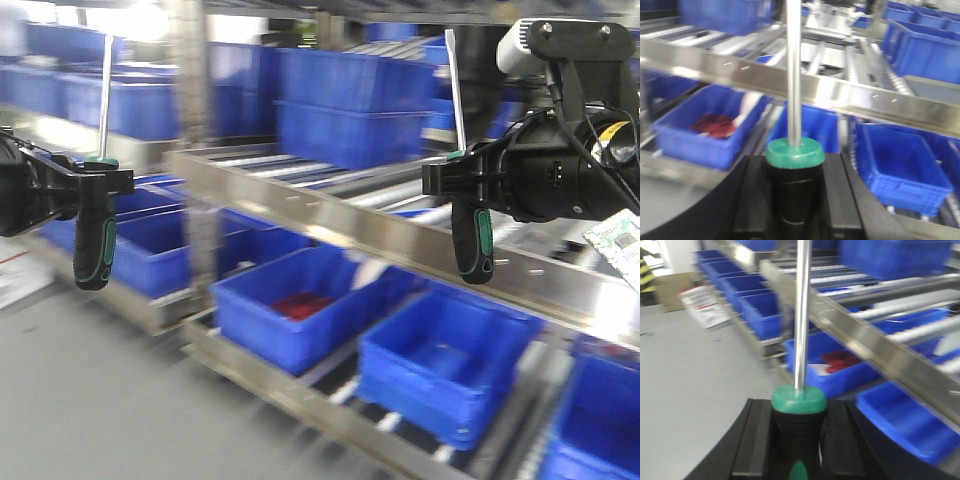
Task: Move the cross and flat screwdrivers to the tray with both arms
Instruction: 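Hold both screwdrivers while driving to the conveyor with the grey tray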
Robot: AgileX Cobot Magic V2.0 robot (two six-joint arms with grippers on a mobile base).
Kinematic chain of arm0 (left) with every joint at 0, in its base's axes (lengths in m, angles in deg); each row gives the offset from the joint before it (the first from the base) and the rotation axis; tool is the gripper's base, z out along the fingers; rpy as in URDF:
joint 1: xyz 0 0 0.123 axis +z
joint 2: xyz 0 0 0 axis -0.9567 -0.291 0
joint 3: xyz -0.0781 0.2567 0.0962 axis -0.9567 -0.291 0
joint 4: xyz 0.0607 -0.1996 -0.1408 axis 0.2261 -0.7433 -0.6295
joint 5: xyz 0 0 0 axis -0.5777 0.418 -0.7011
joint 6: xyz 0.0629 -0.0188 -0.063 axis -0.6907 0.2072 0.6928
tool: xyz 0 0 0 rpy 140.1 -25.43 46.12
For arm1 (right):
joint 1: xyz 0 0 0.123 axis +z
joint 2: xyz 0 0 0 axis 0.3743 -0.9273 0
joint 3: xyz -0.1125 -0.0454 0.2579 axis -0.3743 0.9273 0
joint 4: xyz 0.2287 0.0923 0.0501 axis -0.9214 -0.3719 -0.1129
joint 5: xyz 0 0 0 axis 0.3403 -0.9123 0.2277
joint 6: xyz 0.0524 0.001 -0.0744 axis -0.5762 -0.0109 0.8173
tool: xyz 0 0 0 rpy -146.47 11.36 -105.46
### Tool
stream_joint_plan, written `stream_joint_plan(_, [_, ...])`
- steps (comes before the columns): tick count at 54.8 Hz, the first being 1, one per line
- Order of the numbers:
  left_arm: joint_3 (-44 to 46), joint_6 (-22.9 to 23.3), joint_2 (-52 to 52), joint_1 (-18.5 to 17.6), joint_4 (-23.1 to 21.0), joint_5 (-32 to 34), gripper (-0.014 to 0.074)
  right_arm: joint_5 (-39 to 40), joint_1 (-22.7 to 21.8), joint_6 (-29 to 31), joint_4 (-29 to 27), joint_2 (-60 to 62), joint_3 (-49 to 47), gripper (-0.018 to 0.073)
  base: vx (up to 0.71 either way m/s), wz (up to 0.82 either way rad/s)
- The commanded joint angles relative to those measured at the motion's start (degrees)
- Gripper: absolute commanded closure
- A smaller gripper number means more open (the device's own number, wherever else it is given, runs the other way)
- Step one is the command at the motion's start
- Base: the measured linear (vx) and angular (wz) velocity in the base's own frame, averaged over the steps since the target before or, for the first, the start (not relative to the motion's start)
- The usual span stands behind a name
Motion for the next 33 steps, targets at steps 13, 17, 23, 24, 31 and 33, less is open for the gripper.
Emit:
stream_joint_plan(13, [2.2,0.5,1.9,-0.2,-2.6,3.7,0.0593,5.6,-0.1,0.0,0.4,1.9,-2.2,0.0567,0.34,-0.69])
stream_joint_plan(17, [2.2,0.5,1.9,-0.2,-2.6,3.7,0.0593,5.6,-0.1,0.0,0.4,1.9,-2.2,0.0567,0.34,-0.66])
stream_joint_plan(23, [2.2,0.5,1.9,-0.2,-2.6,3.7,0.0593,5.6,-0.1,0.0,0.4,1.9,-2.2,0.0567,0.34,-0.67])
stream_joint_plan(24, [2.2,0.5,1.9,-0.2,-2.6,3.7,0.0593,5.6,-0.1,0.0,0.4,1.9,-2.2,0.0567,0.34,-0.67])
stream_joint_plan(31, [2.2,0.5,1.9,-0.2,-2.6,3.7,0.0593,5.6,-0.1,0.0,0.4,1.9,-2.2,0.0567,0.34,-0.66])
stream_joint_plan(33, [2.2,0.5,1.9,-0.2,-2.6,3.7,0.0593,5.6,-0.1,0.0,0.4,1.9,-2.2,0.0567,0.33,-0.63])
